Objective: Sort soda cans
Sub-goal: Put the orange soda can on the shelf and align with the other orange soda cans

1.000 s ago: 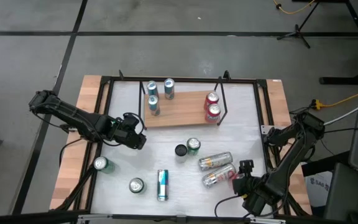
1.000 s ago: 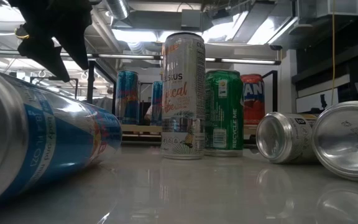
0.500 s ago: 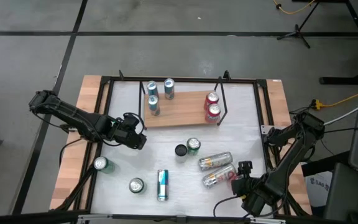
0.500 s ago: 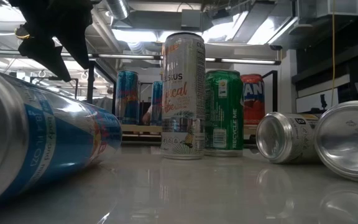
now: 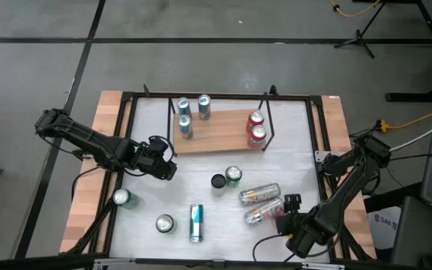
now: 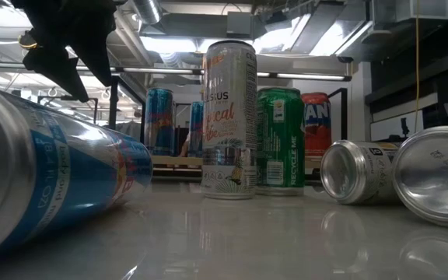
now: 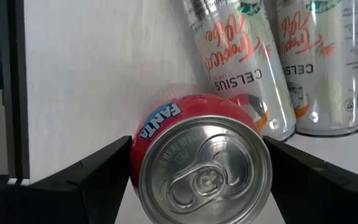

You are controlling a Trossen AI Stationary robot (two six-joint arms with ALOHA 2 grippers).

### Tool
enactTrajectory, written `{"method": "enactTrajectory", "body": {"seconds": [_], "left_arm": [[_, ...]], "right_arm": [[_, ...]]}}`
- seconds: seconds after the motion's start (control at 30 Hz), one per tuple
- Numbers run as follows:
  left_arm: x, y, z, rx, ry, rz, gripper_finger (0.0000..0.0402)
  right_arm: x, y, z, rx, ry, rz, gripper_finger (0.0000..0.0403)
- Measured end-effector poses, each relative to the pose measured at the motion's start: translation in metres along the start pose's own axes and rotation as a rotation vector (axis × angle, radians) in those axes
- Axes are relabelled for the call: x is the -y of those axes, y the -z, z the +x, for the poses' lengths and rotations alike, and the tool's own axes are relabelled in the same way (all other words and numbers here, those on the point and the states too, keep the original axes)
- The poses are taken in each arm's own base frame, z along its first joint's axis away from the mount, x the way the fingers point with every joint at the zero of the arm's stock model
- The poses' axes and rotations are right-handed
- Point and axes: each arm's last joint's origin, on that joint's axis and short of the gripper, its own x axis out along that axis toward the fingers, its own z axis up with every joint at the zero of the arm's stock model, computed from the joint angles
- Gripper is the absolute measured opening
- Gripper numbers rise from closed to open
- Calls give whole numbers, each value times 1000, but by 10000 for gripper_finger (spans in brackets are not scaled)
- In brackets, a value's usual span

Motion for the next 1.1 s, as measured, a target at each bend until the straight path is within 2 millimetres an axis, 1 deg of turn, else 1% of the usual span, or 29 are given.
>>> {"method": "enactTrajectory", "body": {"seconds": [0.57, 0.63, 0.8, 0.87, 1.1], "left_arm": [[0, 0, 0, 0, -1, 2, 335], [0, 0, 0, 0, -1, 1, 335], [0, 0, 0, 0, -1, 1, 335], [0, 0, 0, 0, -1, 1, 335], [0, 0, 0, 0, -1, 1, 335]], "right_arm": [[9, -9, 4, -53, -38, 5, 329], [9, -9, 4, -58, -41, 6, 321], [10, -9, 3, -59, -35, 6, 285], [10, -9, 3, -58, -33, 8, 280], [10, -9, 3, -60, -29, 17, 296]]}}
